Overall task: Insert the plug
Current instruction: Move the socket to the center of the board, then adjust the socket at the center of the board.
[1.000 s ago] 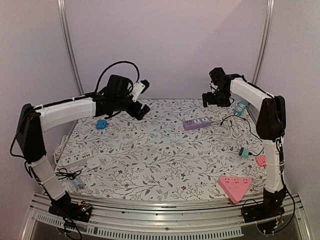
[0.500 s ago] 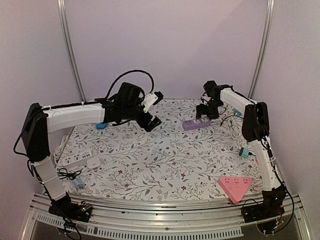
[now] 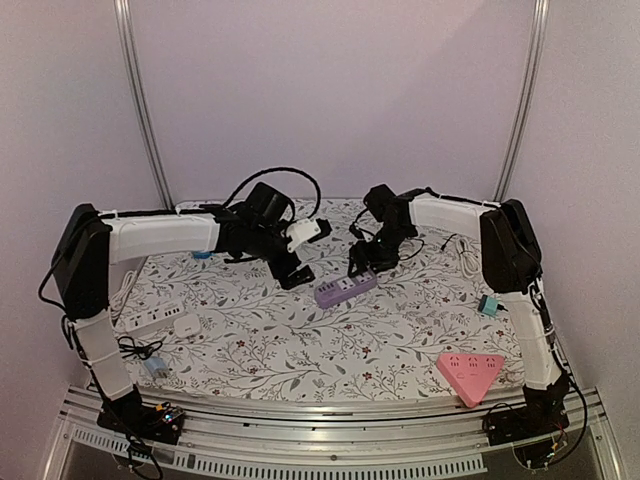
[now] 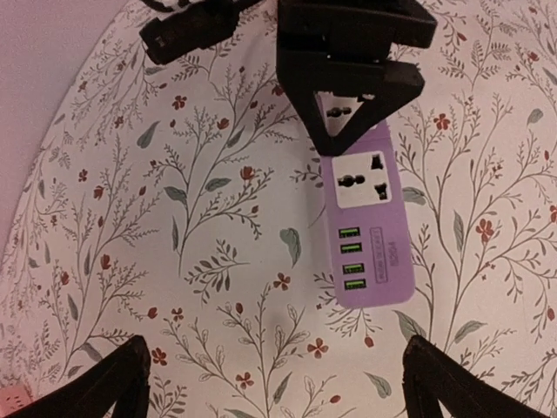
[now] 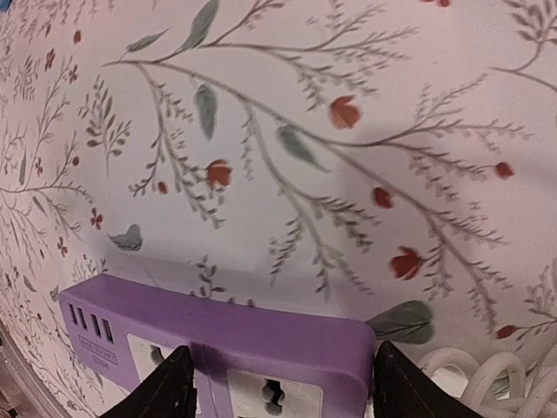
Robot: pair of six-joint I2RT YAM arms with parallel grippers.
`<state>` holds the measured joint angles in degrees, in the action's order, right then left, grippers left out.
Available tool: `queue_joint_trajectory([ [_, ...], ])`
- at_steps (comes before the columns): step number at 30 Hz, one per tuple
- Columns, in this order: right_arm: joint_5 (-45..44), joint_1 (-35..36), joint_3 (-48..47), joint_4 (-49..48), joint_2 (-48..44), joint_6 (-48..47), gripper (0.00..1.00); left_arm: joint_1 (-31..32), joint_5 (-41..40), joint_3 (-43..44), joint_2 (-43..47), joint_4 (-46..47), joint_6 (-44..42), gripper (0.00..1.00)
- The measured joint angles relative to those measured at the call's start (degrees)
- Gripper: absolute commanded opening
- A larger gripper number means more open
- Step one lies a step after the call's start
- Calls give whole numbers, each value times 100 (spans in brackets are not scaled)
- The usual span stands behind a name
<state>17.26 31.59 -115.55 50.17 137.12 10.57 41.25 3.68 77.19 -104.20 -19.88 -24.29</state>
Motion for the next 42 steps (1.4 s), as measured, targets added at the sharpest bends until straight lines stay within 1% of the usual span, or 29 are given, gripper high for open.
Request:
queue_joint_trajectory([
  [5,63,870,997,-426,-577,695,68,15,133,114,-625,-568,-44,100],
  [8,149,1139,1447,-647,-879,1215,74,42,278,149,-833,-907,48,99],
  [11,11,1145,1744,-719,-1281,1574,79,98,568,153,-776,-1226,61,100],
  [15,-284,966,1991,-754,-1982,1725,86,341,645,258,-595,-1462,289,100],
  [17,-356,898,2118,-872,-2402,1593,96,603,671,234,-505,-1532,457,100],
  [18,-323,870,2205,-931,-2623,1425,99,734,682,140,-420,-1495,560,99],
  [19,-284,846,2271,-964,-2776,1290,99,831,688,-15,-295,-1462,658,100],
  [22,-57,868,2588,-1084,-3217,223,99,1023,667,-750,365,-1379,960,100],
  [24,98,933,2780,-1088,-3342,-629,99,946,496,-1198,938,-1322,1128,100],
  [25,236,966,2907,-1110,-3377,-1272,99,870,376,-1360,1224,-1285,1231,99],
  [28,549,1016,3226,-1110,-3383,-2986,99,551,-127,-1543,1906,-1207,1558,99],
  [30,673,1088,3346,-1021,-3351,-4378,99,291,-435,-1585,2269,-1154,1794,99],
  [33,680,1222,3034,-782,-3025,-5904,99,-17,-772,-1727,2712,-1108,2026,100],
  [36,522,1467,2439,-553,-2411,-7012,99,-245,-962,-1847,3016,-1176,2168,99],
  [38,348,1637,2166,-413,-2039,-7532,99,-345,-1016,-1853,3086,-1250,2238,100],
  [42,72,1860,1816,-35,-1405,-8231,97,-654,-1150,-1853,3126,-1445,2304,99],
])
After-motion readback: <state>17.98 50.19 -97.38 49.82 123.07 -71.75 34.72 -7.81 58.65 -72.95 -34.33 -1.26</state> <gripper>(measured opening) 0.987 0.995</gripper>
